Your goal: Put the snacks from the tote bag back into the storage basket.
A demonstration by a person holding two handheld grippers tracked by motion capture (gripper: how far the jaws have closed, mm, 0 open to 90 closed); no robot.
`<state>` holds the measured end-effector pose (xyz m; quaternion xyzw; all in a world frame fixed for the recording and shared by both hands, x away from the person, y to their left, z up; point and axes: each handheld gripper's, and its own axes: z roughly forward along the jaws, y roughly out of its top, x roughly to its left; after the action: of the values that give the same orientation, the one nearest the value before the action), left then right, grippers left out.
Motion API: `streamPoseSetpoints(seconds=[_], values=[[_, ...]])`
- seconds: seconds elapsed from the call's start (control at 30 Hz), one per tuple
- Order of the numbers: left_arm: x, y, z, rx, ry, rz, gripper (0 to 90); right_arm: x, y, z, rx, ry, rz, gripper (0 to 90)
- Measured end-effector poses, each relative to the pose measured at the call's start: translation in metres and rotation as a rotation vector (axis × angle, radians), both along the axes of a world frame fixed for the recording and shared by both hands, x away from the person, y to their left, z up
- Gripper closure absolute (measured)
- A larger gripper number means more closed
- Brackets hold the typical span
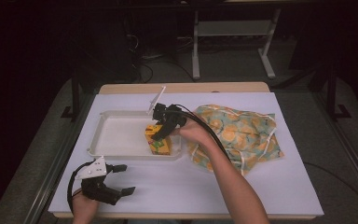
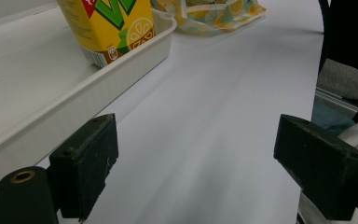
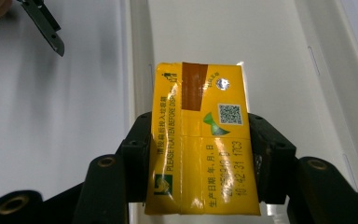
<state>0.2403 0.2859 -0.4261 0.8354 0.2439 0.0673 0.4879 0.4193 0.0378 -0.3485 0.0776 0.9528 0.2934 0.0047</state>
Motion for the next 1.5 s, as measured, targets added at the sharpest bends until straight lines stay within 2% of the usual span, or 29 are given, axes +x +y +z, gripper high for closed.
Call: streamPoseSetpoints(seconds=[0.2,0.3,0.4,0.6,1.5], values=[[0.000,0.000,0.000,0.000,0.001,0.000,13.2,0.000,0.000,-0.001,0.002,0.001,-0.001,48.8],[0.000,0.000,0.000,0.005,-0.002,-0.004,13.2,0.000,0.002,-0.003,-0.017,-0.006,0.000,48.8],[0.000,0.000,0.000,0.003,-0.001,-0.005,13.2,0.000,0.002,-0.005,-0.005,0.001,0.001,48.8],[0.000,0.001,0.000,-0.005,0.003,-0.002,13.2,-0.001,-0.002,-0.005,-0.019,0.008,0.009,48.5],[0.000,-0.001,0.000,-0.009,0.013,0.002,13.2,-0.006,-0.007,-0.010,-0.001,0.028,0.037,45.8]])
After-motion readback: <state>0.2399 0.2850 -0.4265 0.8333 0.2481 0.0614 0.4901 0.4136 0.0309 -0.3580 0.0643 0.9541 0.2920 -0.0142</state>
